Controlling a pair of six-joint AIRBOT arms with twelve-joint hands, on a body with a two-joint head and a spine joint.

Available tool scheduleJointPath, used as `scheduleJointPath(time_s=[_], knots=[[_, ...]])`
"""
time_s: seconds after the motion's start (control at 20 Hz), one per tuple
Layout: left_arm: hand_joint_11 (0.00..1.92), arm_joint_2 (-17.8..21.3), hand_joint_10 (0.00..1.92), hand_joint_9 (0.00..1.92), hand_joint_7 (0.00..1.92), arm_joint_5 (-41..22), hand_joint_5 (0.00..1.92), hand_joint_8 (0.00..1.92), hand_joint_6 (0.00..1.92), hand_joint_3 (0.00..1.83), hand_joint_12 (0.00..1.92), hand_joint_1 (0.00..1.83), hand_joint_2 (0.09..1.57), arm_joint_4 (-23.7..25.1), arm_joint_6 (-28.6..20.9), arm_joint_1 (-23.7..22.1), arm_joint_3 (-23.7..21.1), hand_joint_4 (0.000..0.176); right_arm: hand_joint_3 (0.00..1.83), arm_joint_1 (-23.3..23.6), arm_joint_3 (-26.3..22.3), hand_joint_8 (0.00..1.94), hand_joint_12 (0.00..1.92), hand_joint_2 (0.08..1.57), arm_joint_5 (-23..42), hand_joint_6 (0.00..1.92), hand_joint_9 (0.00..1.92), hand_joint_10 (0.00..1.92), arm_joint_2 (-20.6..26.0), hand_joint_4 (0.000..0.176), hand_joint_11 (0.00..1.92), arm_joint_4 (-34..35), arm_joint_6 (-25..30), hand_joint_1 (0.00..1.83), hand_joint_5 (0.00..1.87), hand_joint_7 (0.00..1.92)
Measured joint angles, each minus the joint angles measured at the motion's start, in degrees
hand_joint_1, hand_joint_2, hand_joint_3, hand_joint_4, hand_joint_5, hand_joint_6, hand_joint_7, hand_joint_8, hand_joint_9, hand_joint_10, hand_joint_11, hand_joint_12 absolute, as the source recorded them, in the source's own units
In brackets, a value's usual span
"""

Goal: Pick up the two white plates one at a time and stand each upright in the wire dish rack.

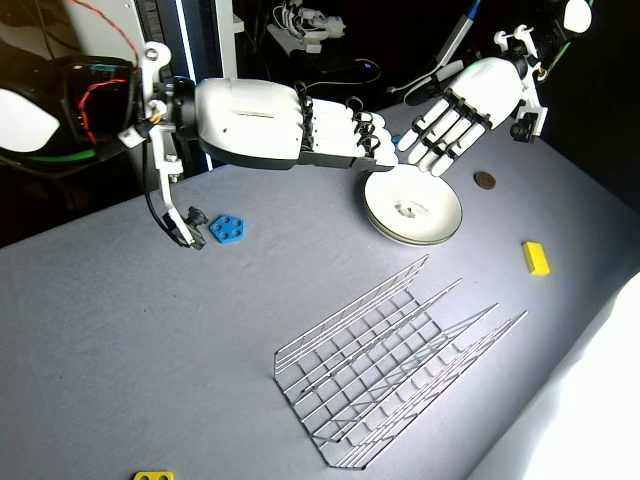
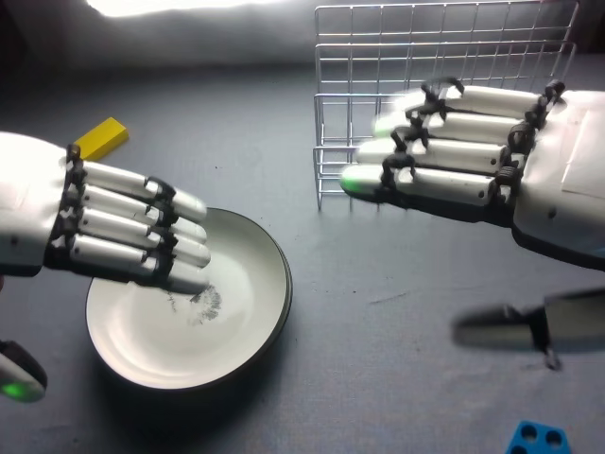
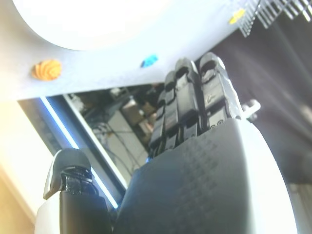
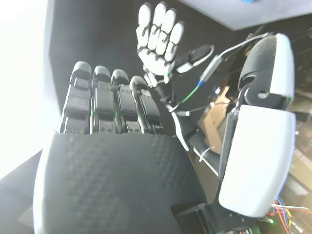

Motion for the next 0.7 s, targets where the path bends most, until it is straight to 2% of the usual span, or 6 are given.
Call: scheduleJointPath(time_s=[0.1,0.25,0.35,0.4,0.5,0.7], knots=[[0.00,0.0,0.00,0.09,0.10,-0.7,0.12,0.00,0.01,0.01,0.20,0.00,1.15,0.4,0.0,0.0,0.3,0.000,0.02,0.0,0.0,0.00,0.75,1.34,-0.3,0.01,0.13,0.06,-0.1,0.000,0.00,-0.9,0.0,0.15,0.13,0.16],[0.00,0.0,0.00,0.09,0.11,-3.2,0.11,0.00,0.00,0.00,0.17,0.00,1.13,3.9,-0.3,-0.4,1.3,0.000,0.00,0.0,0.0,0.01,0.81,1.32,-0.3,0.01,0.16,0.05,-0.3,0.000,0.00,-2.4,0.0,0.17,0.15,0.19],[0.00,-0.1,0.00,0.07,0.08,-3.8,0.09,0.00,0.00,0.00,0.12,0.00,1.15,7.0,-0.3,-0.7,1.7,0.000,0.00,0.1,0.0,0.00,0.76,1.31,-0.9,0.00,0.15,0.03,-0.3,0.000,0.00,-2.6,0.0,0.22,0.13,0.16],[0.00,-0.2,0.00,0.06,0.07,-3.9,0.08,0.00,0.00,0.00,0.10,0.00,1.15,8.0,-0.3,-0.7,2.0,0.000,0.00,0.3,0.0,0.00,0.72,1.32,-1.5,0.00,0.14,0.02,-0.3,0.000,0.00,-2.9,0.0,0.17,0.13,0.15],[0.00,-0.7,0.00,0.05,0.06,-3.9,0.06,0.00,0.00,0.00,0.10,0.00,1.15,9.3,-0.3,-1.1,2.1,0.000,0.00,0.7,0.0,0.01,0.75,1.30,-3.2,0.01,0.16,0.03,-0.7,0.000,0.00,-3.1,-0.2,0.24,0.16,0.19],[0.00,-1.9,0.00,0.04,0.04,-1.9,0.04,0.00,0.00,0.00,0.10,0.00,1.14,13.0,0.0,-1.1,2.1,0.000,0.00,0.7,0.0,0.00,0.71,1.31,-3.8,0.01,0.15,0.01,-0.9,0.000,0.00,-3.3,-0.5,0.18,0.16,0.18]])
